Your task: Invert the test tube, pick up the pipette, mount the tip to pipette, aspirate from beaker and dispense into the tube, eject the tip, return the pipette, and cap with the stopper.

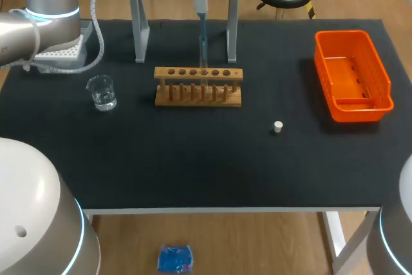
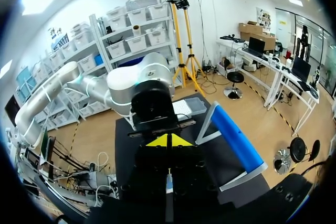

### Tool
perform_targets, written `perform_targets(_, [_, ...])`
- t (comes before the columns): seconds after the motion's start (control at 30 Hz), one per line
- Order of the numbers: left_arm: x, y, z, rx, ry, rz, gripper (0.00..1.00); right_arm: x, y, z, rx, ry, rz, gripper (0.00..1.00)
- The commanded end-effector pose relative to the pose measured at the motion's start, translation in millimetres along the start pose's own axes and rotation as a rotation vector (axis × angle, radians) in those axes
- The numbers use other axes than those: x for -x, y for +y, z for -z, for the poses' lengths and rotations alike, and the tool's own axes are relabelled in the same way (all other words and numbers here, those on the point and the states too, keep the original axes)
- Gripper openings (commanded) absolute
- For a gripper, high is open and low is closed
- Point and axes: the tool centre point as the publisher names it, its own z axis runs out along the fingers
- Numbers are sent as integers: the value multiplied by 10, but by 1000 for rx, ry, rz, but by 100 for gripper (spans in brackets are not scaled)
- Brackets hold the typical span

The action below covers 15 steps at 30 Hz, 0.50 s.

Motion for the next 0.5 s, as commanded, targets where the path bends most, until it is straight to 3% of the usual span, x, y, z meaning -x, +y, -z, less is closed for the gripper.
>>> perform_targets(0.03, [-6,-4,-3,0,-2,-1,0,-130,-110,107,16,-8,7,0])
perform_targets(0.5, [-6,-4,-3,0,-2,-1,0,-354,-317,141,27,5,59,0])
